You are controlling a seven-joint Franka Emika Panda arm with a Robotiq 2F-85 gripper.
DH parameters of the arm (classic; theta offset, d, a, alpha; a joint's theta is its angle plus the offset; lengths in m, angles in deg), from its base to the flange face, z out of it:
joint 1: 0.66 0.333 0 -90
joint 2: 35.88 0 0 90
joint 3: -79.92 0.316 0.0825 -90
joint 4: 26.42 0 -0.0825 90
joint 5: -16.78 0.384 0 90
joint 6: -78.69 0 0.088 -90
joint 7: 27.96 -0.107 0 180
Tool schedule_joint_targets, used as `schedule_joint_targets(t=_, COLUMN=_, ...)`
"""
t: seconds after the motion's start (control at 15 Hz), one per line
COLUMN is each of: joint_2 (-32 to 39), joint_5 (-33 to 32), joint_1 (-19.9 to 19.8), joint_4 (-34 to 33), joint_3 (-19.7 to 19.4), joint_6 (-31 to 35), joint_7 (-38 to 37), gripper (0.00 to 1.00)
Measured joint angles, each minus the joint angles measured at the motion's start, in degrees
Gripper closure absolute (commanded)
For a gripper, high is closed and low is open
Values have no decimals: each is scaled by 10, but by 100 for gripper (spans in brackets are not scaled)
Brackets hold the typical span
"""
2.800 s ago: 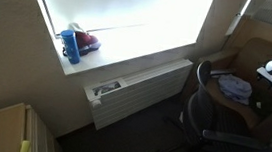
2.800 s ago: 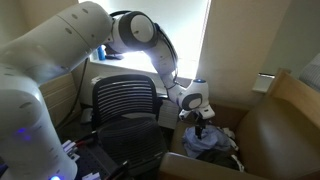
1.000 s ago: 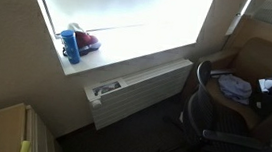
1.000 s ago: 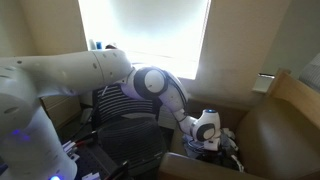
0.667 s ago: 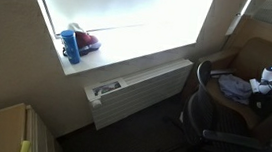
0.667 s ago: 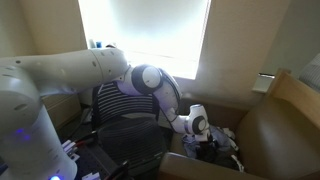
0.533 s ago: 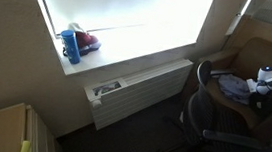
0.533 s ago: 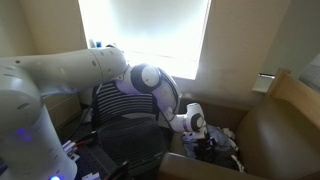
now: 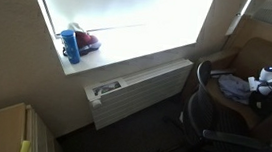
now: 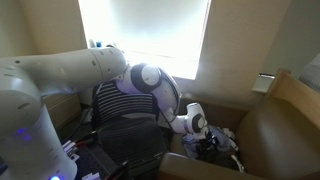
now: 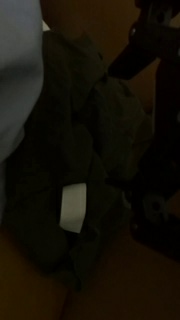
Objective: Put the black cloth on the backrest of the black chair
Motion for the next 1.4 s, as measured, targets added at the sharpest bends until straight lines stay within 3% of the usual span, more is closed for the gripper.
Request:
schedule_joint_targets(t=0.27, joint_2=0, joint_5=-24, joint_1=-73, joint_4=-3, joint_3=74, joint_6=106, joint_7=87, gripper=0)
schedule_joint_targets(t=0.47, joint_2=-1, joint_5=-71, joint_1=-172, joint_4=-17, joint_3=182, joint_6=146, joint_7=196, gripper=0)
schedule_joint_targets(t=0.67, joint_2=-1, joint_5=-105, joint_1=-271, joint_4=-23, joint_3=307, joint_6=104, joint_7=331, gripper=0)
schedule_joint_targets(t=0.8, joint_2=-1, joint_5=-95, joint_1=-303, joint_4=-24, joint_3=347, joint_6=35, joint_7=399, gripper=1)
schedule_joint_targets(t=0.93, joint_2=-1, joint_5=-73, joint_1=-289, joint_4=-32, joint_3=316, joint_6=-19, joint_7=384, gripper=1)
schedule_joint_targets(t=1.07, joint_2=-1, joint_5=-64, joint_1=-266, joint_4=-38, joint_3=281, joint_6=-31, joint_7=354, gripper=1)
schedule_joint_targets(t=1.2, joint_2=-1, joint_5=-61, joint_1=-257, joint_4=-40, joint_3=275, joint_6=-33, joint_7=346, gripper=0)
schedule_joint_targets(t=1.27, joint_2=-1, joint_5=-34, joint_1=-247, joint_4=-40, joint_3=262, joint_6=-28, joint_7=353, gripper=25)
schedule_joint_targets(t=1.33, joint_2=-1, joint_5=3, joint_1=-229, joint_4=-40, joint_3=238, joint_6=-22, joint_7=362, gripper=26)
schedule_joint_targets(t=1.4, joint_2=-1, joint_5=32, joint_1=-209, joint_4=-39, joint_3=214, joint_6=-19, joint_7=366, gripper=34)
